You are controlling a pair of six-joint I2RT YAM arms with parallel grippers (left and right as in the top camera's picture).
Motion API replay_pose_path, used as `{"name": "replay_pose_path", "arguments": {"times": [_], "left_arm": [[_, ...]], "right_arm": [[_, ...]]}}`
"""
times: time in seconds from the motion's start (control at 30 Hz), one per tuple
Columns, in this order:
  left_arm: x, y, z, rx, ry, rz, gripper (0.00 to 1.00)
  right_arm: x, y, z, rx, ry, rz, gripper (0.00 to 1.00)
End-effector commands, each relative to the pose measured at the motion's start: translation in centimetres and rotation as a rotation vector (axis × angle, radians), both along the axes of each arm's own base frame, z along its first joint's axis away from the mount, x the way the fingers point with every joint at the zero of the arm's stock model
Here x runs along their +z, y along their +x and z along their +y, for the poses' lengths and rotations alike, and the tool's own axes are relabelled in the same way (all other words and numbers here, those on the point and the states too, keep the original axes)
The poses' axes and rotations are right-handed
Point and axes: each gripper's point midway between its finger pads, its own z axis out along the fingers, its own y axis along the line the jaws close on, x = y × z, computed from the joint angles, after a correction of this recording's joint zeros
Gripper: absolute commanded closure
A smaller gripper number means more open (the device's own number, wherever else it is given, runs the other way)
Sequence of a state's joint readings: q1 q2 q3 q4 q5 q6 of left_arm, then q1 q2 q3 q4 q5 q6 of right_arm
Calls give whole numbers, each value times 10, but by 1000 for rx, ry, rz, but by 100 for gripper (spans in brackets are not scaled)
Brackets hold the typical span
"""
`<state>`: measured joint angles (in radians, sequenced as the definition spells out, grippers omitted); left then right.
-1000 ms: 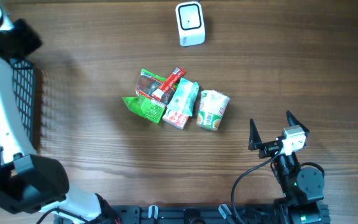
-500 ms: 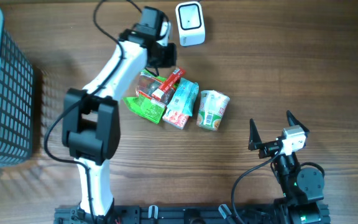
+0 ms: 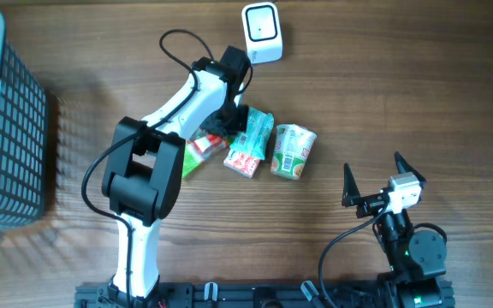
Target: Scan the item barcode
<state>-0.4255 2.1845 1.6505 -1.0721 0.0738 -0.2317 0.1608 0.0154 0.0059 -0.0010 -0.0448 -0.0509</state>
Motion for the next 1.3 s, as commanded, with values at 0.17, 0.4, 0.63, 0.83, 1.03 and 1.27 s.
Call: {"name": "replay_pose_path", "arguments": {"times": [0.17,0.4,0.63,0.83,1.03,1.27], "left_arm": [[31,-25,10,15,19,48,90],[74,57,-24,89,-142,-345,83],[0,29,-65,-6,-118,-196,82],[26,-9,-47,-15,-56,-89,81],[101,52,5,117,-29,-400,53],[49,88,95,336,18,-324,76]], "right_arm": [[1,0,0,2,0,-7,0],[1,0,0,2,0,-7,0],[1,0,0,2,0,-7,0],[1,0,0,2,0,-7,0],[1,0,0,2,0,-7,0],[1,0,0,2,-1,-8,0]]}}
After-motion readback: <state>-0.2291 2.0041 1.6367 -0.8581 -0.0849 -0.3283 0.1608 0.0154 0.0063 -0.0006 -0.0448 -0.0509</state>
